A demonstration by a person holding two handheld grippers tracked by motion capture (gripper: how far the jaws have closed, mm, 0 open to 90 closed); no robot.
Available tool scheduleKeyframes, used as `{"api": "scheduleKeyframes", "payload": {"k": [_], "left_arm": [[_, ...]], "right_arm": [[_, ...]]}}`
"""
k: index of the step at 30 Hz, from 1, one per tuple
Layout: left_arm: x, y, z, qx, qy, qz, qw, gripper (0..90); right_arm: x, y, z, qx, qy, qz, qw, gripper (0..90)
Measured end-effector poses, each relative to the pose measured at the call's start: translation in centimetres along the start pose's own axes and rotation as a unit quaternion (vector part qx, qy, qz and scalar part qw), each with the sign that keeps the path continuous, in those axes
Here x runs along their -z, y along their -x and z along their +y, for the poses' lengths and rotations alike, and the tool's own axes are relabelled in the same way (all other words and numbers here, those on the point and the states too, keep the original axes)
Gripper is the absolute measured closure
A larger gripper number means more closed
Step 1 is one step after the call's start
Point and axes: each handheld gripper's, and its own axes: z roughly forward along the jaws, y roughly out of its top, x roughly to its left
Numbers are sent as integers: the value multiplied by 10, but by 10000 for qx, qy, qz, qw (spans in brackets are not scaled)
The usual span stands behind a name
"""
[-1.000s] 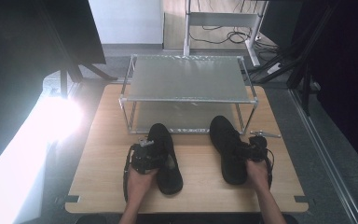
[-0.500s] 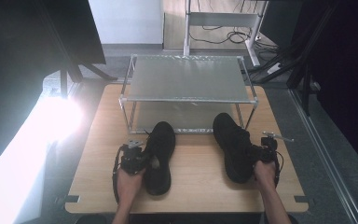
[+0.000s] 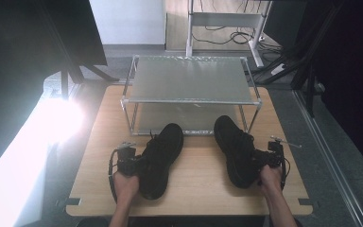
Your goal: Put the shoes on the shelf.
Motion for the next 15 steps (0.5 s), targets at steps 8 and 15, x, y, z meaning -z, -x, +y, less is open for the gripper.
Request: {"api": "scheduleKeyframes", "payload": {"k": [8,15], "left_arm": [[8,1,-3,317,275,-371,9984,820],[15,7,-2,336,371,-620,9968,820]], "right_arm": [[12,-9,-4,-216,84,395,9990,717],[23,-18,-10,-293,200,767,9964,715]]}}
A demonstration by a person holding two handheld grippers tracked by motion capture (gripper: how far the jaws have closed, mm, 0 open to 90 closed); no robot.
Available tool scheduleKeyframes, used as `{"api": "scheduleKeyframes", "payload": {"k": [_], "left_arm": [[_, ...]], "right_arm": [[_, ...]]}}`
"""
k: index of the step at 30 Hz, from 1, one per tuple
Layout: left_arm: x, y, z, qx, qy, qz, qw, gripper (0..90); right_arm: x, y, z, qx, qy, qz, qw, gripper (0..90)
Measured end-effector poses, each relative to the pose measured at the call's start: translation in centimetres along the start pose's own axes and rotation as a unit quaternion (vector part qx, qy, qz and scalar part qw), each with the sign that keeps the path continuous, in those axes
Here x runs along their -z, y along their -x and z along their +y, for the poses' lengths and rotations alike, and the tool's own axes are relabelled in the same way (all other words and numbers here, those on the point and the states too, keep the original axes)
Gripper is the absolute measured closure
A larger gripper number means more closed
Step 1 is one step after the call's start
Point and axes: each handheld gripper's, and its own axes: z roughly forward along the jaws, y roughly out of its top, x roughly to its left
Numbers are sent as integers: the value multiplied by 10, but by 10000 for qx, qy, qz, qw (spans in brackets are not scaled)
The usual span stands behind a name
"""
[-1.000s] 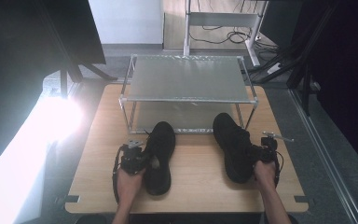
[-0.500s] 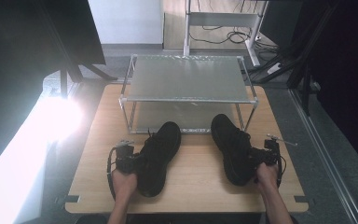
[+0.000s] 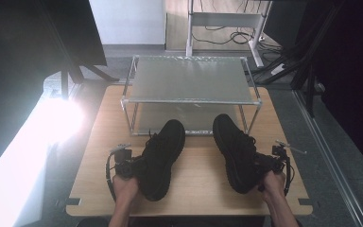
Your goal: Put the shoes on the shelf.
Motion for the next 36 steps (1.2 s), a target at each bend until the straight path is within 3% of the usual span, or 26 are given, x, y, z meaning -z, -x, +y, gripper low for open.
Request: {"api": "scheduleKeyframes", "payload": {"k": [7,13,21,36], "left_arm": [[6,11,2,-48,120,-149,9998,820],[12,18,4,-8,273,-323,9991,820],[17,27,9,-34,397,-510,9979,819],[27,41,28,20,661,-707,9953,819]], "right_arm": [[8,-14,-3,93,19,283,9996,715],[14,-25,-4,-18,44,466,9989,714],[14,-38,-2,66,45,558,9984,713],[19,-66,11,-96,155,900,9958,712]]}}
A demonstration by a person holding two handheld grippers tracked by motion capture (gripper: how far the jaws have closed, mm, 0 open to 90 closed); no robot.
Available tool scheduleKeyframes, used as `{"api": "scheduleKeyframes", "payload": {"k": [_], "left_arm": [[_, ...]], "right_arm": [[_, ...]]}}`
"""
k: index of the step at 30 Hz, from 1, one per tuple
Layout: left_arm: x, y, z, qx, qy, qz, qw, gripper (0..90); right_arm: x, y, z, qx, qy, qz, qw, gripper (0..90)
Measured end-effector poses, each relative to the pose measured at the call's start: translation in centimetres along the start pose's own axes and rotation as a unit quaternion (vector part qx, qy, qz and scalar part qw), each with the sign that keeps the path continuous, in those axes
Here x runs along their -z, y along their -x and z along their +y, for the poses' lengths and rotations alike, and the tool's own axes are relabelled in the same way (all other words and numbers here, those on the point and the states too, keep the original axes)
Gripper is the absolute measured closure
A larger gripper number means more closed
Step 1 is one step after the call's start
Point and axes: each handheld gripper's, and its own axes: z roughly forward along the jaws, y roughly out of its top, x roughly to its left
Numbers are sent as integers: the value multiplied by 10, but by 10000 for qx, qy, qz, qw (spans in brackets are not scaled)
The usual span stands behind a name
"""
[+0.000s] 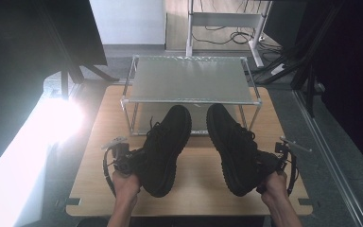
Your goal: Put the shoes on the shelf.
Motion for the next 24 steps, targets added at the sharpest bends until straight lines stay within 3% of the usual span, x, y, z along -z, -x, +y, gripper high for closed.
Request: {"api": "scheduleKeyframes", "payload": {"k": [10,24], "left_arm": [[-2,13,19,-81,160,4,9998,817],[-16,20,49,65,397,-50,9992,815]], "right_arm": [[-5,-14,14,-82,83,94,9999,711],[-27,-36,44,-22,248,-35,9997,709]]}}
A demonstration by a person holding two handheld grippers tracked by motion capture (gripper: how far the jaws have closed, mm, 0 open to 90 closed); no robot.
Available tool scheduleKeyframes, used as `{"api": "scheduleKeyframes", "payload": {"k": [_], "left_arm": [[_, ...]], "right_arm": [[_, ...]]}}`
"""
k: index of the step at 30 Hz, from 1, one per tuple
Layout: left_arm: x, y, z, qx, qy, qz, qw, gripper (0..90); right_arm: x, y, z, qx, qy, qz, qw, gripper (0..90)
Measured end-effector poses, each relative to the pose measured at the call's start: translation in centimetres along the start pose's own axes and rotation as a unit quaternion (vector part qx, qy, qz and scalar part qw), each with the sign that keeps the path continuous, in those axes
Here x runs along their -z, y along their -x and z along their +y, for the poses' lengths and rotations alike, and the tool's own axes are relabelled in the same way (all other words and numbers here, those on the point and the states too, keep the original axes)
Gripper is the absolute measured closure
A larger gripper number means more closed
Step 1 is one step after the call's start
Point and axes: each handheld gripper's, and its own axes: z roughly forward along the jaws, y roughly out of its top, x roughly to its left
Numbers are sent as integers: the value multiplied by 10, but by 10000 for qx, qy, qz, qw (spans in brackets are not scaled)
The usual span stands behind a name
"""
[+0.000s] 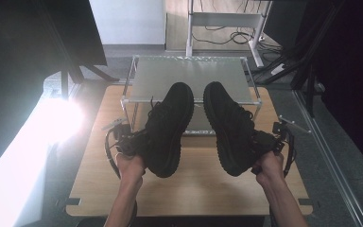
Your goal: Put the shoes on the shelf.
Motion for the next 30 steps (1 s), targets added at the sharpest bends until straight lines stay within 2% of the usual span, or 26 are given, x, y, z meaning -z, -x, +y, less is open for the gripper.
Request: {"api": "scheduleKeyframes", "payload": {"k": [10,16,20,25,30], "left_arm": [[-15,0,24,91,105,82,9999,813],[-25,-2,41,241,180,140,9995,813],[-30,-4,54,306,216,180,9991,813],[-39,-6,72,323,221,354,9986,812],[-48,-10,87,410,239,481,9977,812]], "right_arm": [[-24,-13,24,130,138,-212,9996,709],[-37,-18,37,118,199,-289,9993,709],[-46,-19,46,109,220,-358,9991,708],[-55,-18,61,62,320,-469,9984,708],[-61,-14,75,-76,435,-575,9974,708]]}}
